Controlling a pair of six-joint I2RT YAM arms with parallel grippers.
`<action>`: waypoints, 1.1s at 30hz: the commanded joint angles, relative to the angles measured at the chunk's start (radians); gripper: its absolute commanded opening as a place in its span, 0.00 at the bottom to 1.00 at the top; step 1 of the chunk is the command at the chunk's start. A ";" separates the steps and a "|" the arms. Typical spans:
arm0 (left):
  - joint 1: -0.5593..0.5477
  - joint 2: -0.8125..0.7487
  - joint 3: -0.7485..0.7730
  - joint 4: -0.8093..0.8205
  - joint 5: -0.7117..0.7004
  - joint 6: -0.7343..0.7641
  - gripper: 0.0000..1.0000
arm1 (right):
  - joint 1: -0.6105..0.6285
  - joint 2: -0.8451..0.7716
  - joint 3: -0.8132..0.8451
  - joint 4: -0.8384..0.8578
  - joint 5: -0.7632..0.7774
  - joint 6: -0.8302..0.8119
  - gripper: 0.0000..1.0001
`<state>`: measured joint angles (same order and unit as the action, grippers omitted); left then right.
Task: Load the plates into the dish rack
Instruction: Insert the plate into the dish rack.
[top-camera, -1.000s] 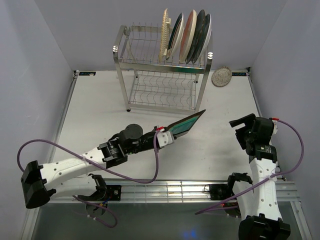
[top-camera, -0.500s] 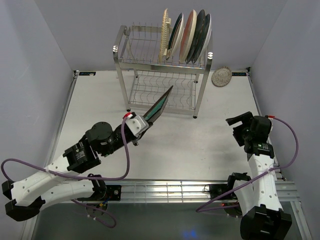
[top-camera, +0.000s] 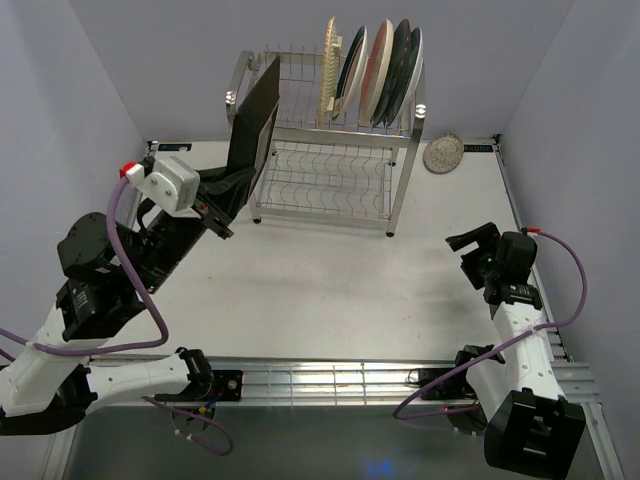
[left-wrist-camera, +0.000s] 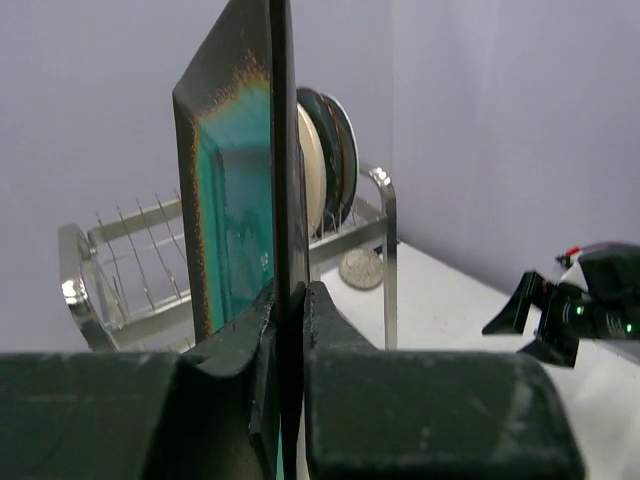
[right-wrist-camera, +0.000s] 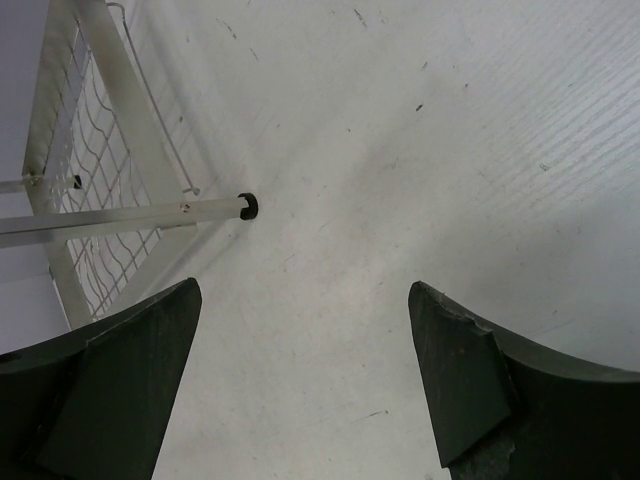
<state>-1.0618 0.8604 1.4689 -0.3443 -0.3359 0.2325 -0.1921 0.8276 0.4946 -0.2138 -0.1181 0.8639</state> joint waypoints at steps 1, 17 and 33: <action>0.003 0.058 0.160 0.153 -0.008 0.014 0.00 | 0.002 0.025 -0.013 0.097 -0.020 -0.039 0.90; 0.003 0.371 0.522 0.174 -0.012 0.145 0.00 | 0.002 0.047 -0.036 0.189 -0.002 -0.114 0.90; 0.363 0.563 0.737 0.065 0.262 -0.062 0.00 | 0.002 0.024 -0.073 0.260 -0.026 -0.129 0.91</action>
<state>-0.8585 1.4448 2.0933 -0.3954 -0.2092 0.2749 -0.1921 0.8677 0.4259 -0.0109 -0.1341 0.7567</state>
